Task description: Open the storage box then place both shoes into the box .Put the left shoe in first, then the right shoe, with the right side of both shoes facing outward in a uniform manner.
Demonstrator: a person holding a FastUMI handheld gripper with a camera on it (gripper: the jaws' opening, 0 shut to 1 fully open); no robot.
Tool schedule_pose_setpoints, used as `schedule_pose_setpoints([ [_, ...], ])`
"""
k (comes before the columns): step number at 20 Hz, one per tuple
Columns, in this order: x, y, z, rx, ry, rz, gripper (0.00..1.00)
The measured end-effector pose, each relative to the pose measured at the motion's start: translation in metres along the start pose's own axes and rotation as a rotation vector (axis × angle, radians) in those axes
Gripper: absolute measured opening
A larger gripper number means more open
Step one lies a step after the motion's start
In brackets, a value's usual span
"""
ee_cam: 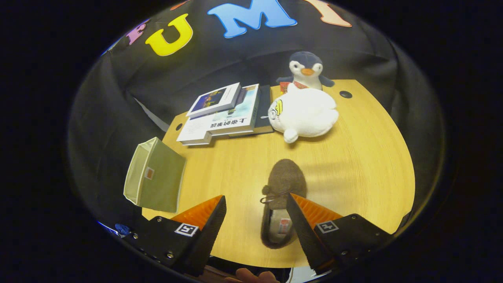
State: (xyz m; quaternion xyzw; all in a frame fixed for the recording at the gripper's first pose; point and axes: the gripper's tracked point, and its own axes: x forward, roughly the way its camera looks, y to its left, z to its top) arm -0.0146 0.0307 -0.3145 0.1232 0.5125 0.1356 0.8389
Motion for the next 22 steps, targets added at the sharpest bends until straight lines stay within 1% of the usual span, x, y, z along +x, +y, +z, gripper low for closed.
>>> schedule_pose_setpoints([
  [3, 0.015, -0.026, -0.015, -0.031, 0.034, -0.046, 0.94],
  [9, 0.043, -0.059, -0.041, -0.013, 0.103, -0.088, 0.94],
  [12, 0.060, -0.063, -0.049, 0.018, 0.133, -0.076, 0.94],
  [14, 0.067, -0.062, -0.054, 0.000, 0.154, -0.057, 0.93],
  [17, 0.067, -0.063, -0.060, -0.047, 0.196, -0.053, 0.94],
  [19, 0.070, -0.072, -0.060, -0.083, 0.200, -0.076, 0.94],
  [22, 0.086, -0.081, -0.061, -0.057, 0.205, -0.098, 0.94],
])
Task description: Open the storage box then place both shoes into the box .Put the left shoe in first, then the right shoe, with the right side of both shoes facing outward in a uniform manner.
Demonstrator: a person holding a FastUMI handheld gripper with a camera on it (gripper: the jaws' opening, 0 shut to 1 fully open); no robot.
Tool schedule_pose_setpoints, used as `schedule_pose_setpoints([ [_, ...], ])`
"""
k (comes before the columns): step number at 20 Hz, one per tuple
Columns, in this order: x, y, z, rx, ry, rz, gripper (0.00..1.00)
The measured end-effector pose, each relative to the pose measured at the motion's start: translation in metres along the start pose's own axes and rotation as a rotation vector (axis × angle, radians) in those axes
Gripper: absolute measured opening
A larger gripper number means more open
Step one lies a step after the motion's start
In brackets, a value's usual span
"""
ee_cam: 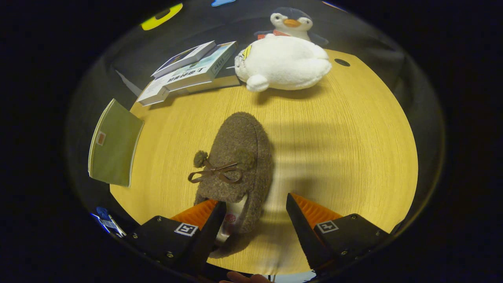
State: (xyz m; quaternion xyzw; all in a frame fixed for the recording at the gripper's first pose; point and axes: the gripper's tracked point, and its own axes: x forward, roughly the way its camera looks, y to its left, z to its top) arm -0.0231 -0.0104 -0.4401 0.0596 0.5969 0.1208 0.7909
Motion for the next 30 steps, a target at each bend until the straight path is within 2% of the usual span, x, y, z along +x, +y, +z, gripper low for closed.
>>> schedule_pose_setpoints([
  [3, 0.012, 0.003, 0.010, 0.033, -0.020, 0.028, 0.88],
  [4, 0.013, 0.009, 0.009, 0.036, -0.015, 0.062, 0.83],
  [6, 0.016, 0.004, 0.012, 0.055, -0.013, 0.051, 0.48],
  [8, 0.012, -0.006, 0.019, 0.119, -0.025, -0.009, 0.11],
  [9, 0.010, -0.008, 0.017, 0.100, -0.014, -0.027, 0.03],
  [15, -0.031, 0.033, 0.025, 0.064, -0.014, 0.024, 0.03],
  [23, -0.087, 0.126, 0.073, -0.059, -0.056, 0.104, 0.03],
  [30, -0.107, 0.209, 0.101, -0.161, -0.059, 0.173, 0.03],
])
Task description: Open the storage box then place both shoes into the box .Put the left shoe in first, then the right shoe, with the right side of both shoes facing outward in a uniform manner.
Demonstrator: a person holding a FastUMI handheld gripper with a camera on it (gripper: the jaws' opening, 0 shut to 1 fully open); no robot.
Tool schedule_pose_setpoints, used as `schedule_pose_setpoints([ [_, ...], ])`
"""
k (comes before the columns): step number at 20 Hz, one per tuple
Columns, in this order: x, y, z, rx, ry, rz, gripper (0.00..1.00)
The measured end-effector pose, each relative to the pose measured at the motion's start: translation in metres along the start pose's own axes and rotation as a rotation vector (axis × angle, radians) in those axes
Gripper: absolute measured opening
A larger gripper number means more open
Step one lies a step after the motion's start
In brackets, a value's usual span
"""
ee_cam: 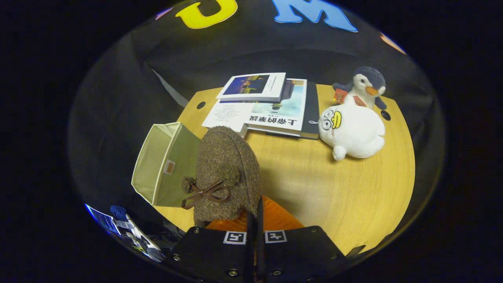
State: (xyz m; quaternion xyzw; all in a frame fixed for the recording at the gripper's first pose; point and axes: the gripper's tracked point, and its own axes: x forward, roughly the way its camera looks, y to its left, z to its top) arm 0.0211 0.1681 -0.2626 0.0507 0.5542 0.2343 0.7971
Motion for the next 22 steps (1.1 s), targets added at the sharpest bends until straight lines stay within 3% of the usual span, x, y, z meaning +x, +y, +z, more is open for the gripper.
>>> schedule_pose_setpoints([
  [3, 0.000, 0.046, 0.016, -0.033, 0.011, 0.067, 0.03],
  [8, 0.003, 0.105, 0.045, -0.120, -0.001, 0.101, 0.03],
  [17, 0.040, 0.197, 0.077, -0.164, 0.020, 0.117, 0.03],
  [22, 0.075, 0.241, 0.073, -0.144, 0.070, 0.107, 0.03],
])
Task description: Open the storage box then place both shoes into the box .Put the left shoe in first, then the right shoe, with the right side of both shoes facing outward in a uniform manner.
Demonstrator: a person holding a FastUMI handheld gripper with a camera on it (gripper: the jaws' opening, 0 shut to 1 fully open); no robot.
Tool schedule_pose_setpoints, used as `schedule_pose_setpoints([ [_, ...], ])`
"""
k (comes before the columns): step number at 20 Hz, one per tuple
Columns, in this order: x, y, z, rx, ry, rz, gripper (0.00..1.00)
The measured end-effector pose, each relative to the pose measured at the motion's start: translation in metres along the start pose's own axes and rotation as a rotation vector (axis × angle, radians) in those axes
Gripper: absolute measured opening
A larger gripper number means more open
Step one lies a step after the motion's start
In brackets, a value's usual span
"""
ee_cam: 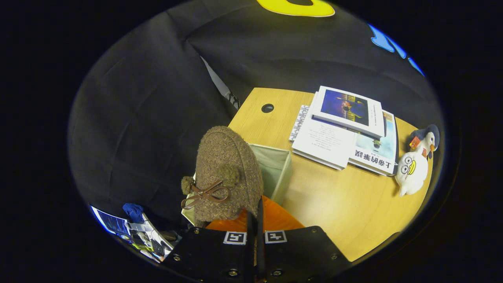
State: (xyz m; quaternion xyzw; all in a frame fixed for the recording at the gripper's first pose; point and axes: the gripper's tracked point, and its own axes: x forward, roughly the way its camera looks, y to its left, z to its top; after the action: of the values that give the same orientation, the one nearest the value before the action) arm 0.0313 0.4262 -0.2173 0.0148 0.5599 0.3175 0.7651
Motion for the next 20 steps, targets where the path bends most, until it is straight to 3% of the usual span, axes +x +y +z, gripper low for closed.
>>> schedule_pose_setpoints([
  [8, 0.054, 0.031, -0.015, -0.097, 0.046, -0.069, 0.03],
  [11, 0.058, 0.027, -0.017, -0.131, 0.009, -0.072, 0.21],
  [12, 0.047, 0.026, -0.014, -0.146, -0.008, -0.071, 0.21],
  [15, 0.031, 0.012, -0.004, -0.174, -0.082, -0.077, 0.95],
  [20, -0.029, -0.014, 0.007, -0.128, -0.210, -0.073, 0.97],
])
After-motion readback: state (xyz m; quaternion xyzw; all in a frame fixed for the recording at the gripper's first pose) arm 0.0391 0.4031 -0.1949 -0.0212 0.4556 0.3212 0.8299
